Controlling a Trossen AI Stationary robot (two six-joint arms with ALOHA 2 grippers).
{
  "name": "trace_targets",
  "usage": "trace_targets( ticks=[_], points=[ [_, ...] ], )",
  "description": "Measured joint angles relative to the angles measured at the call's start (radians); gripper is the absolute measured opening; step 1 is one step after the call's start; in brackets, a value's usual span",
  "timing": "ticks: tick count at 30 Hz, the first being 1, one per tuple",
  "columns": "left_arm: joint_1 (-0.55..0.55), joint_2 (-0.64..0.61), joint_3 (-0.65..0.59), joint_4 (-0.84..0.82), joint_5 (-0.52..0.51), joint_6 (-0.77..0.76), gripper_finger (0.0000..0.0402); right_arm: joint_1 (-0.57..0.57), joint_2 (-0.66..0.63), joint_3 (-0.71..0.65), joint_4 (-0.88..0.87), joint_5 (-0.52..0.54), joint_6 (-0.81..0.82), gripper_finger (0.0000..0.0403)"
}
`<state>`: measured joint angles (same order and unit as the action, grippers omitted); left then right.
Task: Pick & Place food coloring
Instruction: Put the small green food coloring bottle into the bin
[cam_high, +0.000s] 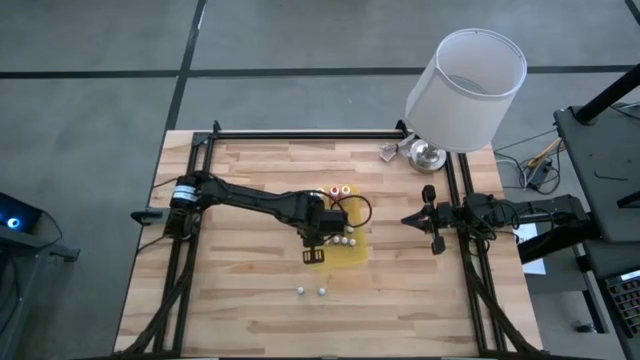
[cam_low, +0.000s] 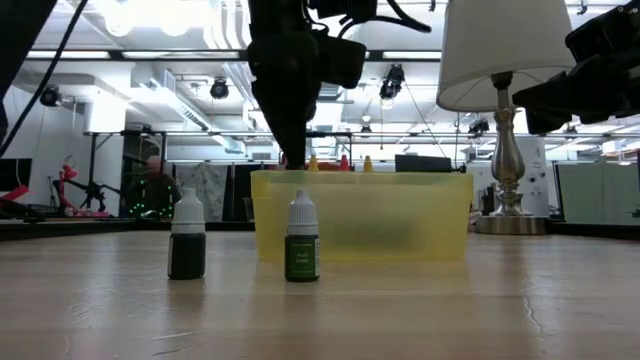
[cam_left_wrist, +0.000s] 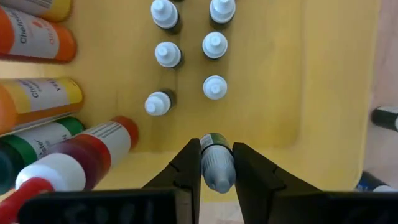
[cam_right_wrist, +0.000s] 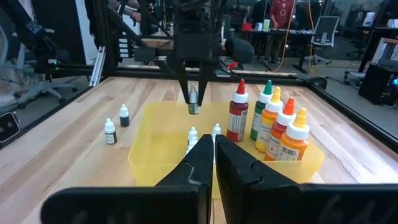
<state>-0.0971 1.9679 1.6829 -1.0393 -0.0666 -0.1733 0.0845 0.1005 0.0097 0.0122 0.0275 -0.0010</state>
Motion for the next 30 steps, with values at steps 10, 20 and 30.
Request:
trace_targets(
  ticks=[10,20,30],
  points=[
    [0.002,-0.004,0.066,-0.017,0.069,0.258,0.0051,0.000,0.000,0.000,0.000,0.000,0.000,0.0009],
    [0.006,0.013,0.064,-0.034,0.161,0.678,0.0051,0.000,0.000,0.000,0.000,0.000,0.000,0.0009],
    [0.044,0.090,0.065,-0.028,0.158,0.805,0.0051,0.000,0.000,0.000,0.000,0.000,0.000,0.0009]
  ],
)
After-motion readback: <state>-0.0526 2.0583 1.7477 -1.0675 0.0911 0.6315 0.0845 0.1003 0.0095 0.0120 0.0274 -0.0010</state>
